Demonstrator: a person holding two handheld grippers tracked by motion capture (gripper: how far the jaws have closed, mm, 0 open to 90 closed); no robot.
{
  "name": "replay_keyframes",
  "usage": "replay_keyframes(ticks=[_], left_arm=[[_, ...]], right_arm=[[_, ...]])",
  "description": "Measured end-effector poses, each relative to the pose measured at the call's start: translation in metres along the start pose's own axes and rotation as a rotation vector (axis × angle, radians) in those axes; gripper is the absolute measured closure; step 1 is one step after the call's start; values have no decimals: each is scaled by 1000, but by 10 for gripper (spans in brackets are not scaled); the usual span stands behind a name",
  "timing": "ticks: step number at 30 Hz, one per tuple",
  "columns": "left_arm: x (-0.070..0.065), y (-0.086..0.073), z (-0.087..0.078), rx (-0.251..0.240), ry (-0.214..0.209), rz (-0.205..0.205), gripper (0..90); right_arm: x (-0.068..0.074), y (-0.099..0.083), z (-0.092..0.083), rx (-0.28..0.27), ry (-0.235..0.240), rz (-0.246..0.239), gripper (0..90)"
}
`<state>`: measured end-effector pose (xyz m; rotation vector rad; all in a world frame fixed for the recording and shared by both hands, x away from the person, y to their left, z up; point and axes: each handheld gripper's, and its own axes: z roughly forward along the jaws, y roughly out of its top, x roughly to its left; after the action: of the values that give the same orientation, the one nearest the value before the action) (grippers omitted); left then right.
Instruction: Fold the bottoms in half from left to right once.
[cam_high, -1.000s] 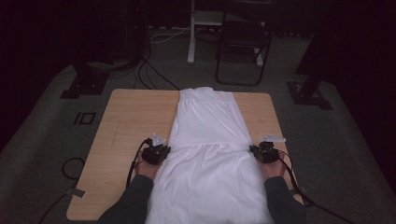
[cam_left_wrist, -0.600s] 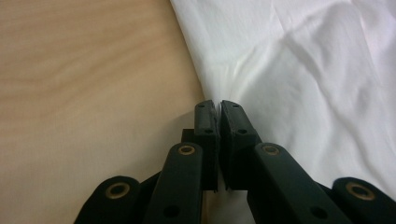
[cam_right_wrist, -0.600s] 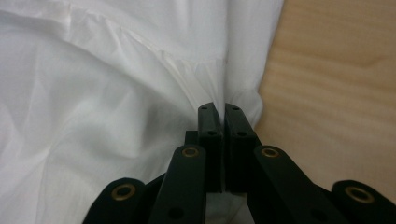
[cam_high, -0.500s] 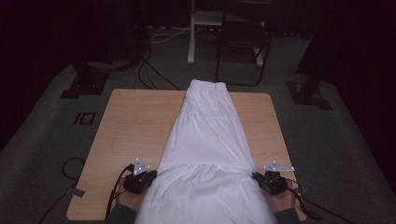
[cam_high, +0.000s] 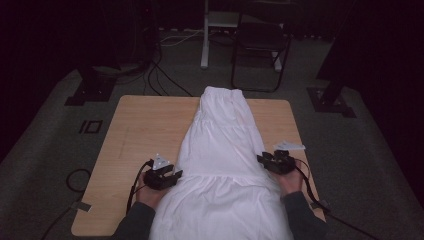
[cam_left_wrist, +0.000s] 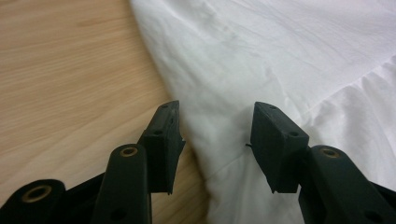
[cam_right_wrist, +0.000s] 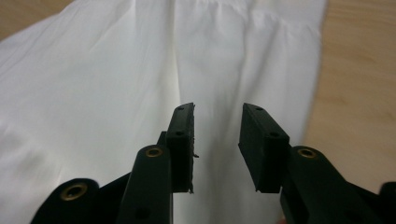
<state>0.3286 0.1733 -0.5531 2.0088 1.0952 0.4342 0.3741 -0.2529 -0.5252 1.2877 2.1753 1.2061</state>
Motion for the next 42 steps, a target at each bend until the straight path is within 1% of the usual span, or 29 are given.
replay_keyframes(ticks=[3, 4, 5, 6, 7, 8, 9, 10, 11, 12, 13, 15, 17, 18, 19, 20, 22, 25, 27, 28, 30, 31, 32, 33, 35, 36, 38, 40, 42], left_arm=[[-2, -5, 1, 8, -5, 3, 512], [-1, -6, 1, 8, -7, -1, 511], [-1, -7, 2, 9, -13, -9, 509], [-1, -8, 2, 9, -13, -10, 507], [-2, -8, 3, 10, -12, -7, 503], [-3, -9, 3, 11, -14, -8, 501], [-4, -10, 4, 16, -14, -2, 500], [-5, -11, 5, 17, -13, -2, 497], [-6, -11, 5, 17, -12, 4, 493], [-6, -11, 5, 19, -12, 7, 490], [-6, -11, 5, 18, -12, 8, 488], [-6, -12, 4, 16, -15, 5, 483], [-7, -12, 4, 17, -21, 6, 465], [-9, -12, 4, 20, -26, 14, 461], [-10, -12, 5, 20, -28, 20, 458], [-10, -11, 5, 28, -30, 26, 451], [-10, -8, 6, 38, -31, 28, 446], [-6, 5, 5, 23, -20, 43, 436], [-4, 20, 8, -3, -5, 60, 431], [-2, 28, 13, -9, 4, 65, 428], [1, 46, 29, -2, 16, 67, 419], [1, 49, 36, 0, 31, 74, 419], [1, 49, 36, 0, 31, 74, 422], [4, 55, 54, 12, 64, 91, 428], [7, 54, 68, 22, 80, 90, 428], [8, 53, 73, 25, 83, 86, 429], [10, 51, 74, 26, 71, 72, 433], [10, 48, 71, 27, 55, 69, 491], [7, 44, 66, 27, 19, 88, 697]], right_arm=[[-2, 18, 30, 18, 14, 12, 566], [-3, 21, 37, 36, 4, 14, 524], [-3, 24, 45, 51, -4, 18, 512], [-4, 25, 53, 70, 3, 20, 512], [-5, 26, 59, 88, -4, 17, 541], [-6, 26, 63, 113, -6, 14, 683], [-7, 26, 65, 139, 3, 2, 792], [-6, 26, 64, 141, -15, -14, 883], [-4, 27, 59, 121, -44, -37, 892], [-3, 31, 49, 76, -76, -48, 897], [-3, 33, 42, 45, -97, -52, 897], [-5, 40, 22, -19, -175, -69, 899], [-10, 42, 7, -60, -258, -73, 899], [-15, 40, 3, -64, -277, -60, 899], [-21, 36, 5, -41, -272, -29, 898], [-24, 32, 9, -20, -278, -22, 897], [-33, 17, 25, 46, -266, 2, 895], [-41, 1, 44, 87, -232, 48, 891], [-40, -3, 49, 84, -226, 34, 890], [-39, -2, 49, 85, -224, 41, 890], [-39, 0, 50, 101, -225, 47, 888], [-39, 1, 50, 108, -226, 49, 887], [-39, 1, 50, 108, -226, 49, 887], [-40, 1, 50, 109, -229, 60, 885], [-39, 0, 50, 105, -233, 56, 885], [-39, 0, 50, 102, -233, 55, 885], [-39, -1, 50, 95, -228, 59, 885], [-40, -3, 50, 83, -225, 63, 885], [-39, -4, 50, 76, -226, 66, 886]])
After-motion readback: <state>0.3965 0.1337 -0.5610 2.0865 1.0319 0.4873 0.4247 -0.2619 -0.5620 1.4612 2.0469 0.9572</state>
